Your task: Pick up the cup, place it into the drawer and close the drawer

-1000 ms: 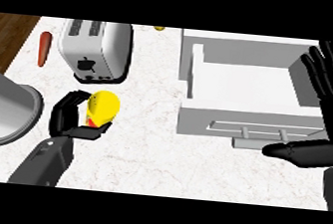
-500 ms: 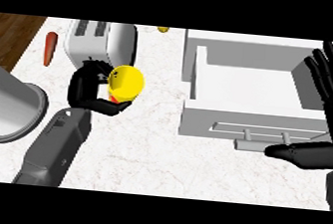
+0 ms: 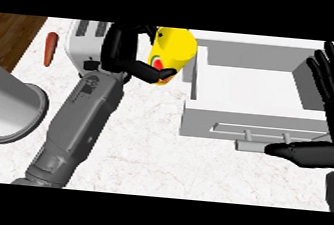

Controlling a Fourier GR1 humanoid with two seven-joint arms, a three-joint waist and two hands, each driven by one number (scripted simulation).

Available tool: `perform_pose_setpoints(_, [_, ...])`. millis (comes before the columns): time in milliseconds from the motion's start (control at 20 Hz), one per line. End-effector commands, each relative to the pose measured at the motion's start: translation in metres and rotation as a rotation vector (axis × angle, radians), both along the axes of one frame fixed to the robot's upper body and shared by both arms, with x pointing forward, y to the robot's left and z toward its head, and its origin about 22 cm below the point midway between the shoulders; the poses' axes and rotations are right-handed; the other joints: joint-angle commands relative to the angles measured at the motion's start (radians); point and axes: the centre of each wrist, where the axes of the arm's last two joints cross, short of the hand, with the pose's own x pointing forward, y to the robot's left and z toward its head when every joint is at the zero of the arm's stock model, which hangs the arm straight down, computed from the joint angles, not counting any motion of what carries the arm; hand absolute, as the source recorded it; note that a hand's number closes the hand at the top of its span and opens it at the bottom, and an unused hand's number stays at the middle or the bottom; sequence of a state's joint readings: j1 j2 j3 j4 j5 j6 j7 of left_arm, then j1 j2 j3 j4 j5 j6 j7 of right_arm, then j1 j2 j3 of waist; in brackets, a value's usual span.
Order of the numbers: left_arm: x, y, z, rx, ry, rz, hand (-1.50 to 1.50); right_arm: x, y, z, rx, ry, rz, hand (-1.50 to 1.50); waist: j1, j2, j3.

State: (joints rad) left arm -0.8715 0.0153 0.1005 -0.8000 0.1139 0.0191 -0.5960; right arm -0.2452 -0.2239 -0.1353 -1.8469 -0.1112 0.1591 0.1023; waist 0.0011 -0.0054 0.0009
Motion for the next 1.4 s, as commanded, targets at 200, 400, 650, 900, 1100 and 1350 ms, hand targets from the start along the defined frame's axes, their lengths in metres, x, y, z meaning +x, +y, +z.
perform_pose_setpoints(200, [0.012,-0.068,0.089,0.072,0.012,0.01,1.5,0.016,-0.005,-0.005,0.002,-0.016,0.003,-1.5,-0.014,0.008,0.0])
perform_pose_setpoints(400, [0.016,-0.094,0.097,0.151,0.114,0.069,1.5,0.003,-0.002,0.009,0.013,-0.021,0.022,-1.5,-0.044,0.01,0.0])
perform_pose_setpoints(650, [0.024,-0.1,0.083,0.228,0.213,0.088,1.5,0.007,-0.005,0.009,-0.007,-0.044,0.065,-1.5,-0.063,0.018,0.0])
perform_pose_setpoints(900, [0.027,-0.103,0.072,0.335,0.306,0.08,1.5,0.021,0.004,0.008,0.017,-0.036,0.076,-1.5,-0.095,0.031,0.001])
perform_pose_setpoints(1100, [0.025,-0.1,0.052,0.428,0.373,0.037,1.5,0.024,0.013,0.018,-0.015,-0.055,0.115,-1.5,-0.146,0.043,0.002])
perform_pose_setpoints(1350, [0.021,-0.1,0.04,0.481,0.397,0.034,1.5,0.023,0.021,0.015,0.011,-0.067,0.161,-1.5,-0.18,0.045,0.002])
